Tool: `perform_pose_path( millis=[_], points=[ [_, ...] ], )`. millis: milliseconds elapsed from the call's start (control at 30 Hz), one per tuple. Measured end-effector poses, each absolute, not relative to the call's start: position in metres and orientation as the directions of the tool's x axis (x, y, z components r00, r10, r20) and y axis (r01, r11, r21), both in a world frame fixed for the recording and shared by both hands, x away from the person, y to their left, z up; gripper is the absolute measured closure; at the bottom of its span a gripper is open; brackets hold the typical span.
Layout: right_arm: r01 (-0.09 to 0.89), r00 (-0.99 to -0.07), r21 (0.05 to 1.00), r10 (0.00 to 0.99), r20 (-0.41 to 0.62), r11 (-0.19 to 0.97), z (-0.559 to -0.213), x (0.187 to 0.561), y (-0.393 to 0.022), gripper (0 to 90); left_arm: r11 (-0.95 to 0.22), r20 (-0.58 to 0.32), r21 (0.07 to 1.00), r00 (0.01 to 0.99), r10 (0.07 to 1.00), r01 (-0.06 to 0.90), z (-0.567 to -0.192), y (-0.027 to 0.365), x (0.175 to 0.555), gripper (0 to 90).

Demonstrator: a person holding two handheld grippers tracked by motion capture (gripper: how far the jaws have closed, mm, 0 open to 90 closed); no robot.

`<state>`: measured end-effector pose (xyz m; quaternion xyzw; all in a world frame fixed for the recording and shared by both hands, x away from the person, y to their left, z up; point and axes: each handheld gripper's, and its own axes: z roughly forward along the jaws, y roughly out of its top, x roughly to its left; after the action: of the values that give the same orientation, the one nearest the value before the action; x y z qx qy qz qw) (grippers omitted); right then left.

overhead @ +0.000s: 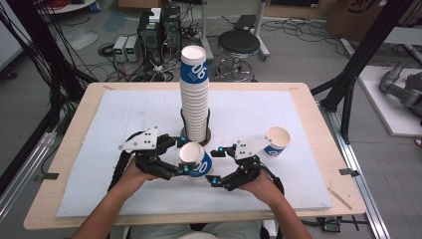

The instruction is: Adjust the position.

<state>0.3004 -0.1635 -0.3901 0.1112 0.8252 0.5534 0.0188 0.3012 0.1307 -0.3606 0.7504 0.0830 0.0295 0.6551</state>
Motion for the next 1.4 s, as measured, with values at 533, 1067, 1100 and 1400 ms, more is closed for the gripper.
perform_pose_path(
  millis=[533, 1067, 1100, 1400],
  points=[
    [0.164, -0.978, 0.914, 0.182, 0.101, 0.371, -0.392, 0.3, -0.156, 19.4, -0.11, -0.072, 0.99, 0.987, 0.143, 0.088, -0.361, 0.126, 0.3, 30.8],
    [0.132, -0.984, 0.911, 0.162, 0.073, 0.392, -0.393, 0.298, -0.154, 26.8, -0.098, -0.063, 0.992, 0.99, 0.125, 0.076, -0.362, 0.125, 0.299, 31.6],
    [0.13, -0.984, 0.91, 0.164, 0.07, 0.393, -0.392, 0.297, -0.154, 28.3, -0.1, -0.064, 0.992, 0.99, 0.124, 0.076, -0.362, 0.125, 0.299, 31.7],
    [0.084, -0.987, 0.901, 0.159, 0.017, 0.426, -0.389, 0.295, -0.155, 36.9, -0.112, -0.06, 0.991, 0.99, 0.127, 0.074, -0.363, 0.125, 0.299, 32.2]
  ],
)
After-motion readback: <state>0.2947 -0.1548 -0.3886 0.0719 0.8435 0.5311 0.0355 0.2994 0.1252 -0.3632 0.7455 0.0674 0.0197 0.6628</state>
